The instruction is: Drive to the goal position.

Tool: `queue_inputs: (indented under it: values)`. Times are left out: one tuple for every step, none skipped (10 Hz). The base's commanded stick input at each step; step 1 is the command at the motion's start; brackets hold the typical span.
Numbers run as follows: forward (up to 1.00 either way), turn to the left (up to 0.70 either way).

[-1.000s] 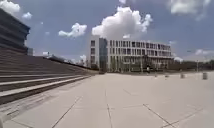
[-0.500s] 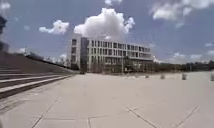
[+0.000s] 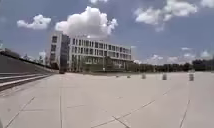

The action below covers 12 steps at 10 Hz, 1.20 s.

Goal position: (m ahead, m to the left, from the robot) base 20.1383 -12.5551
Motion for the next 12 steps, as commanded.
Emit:
queue_inputs:
  values:
    - [0.7,-0.35]
    - [0.7,-0.35]
    - [0.7,-0.35]
    - [0.7,-0.35]
    - [0.7,-0.35]
    - [0.7,-0.35]
    - [0.7,-0.35]
    - [0.7,-0.32]
    - [0.7,-0.11]
    - [0.7,0.0]
    - [0.7,0.0]
    - [0.7,0.0]
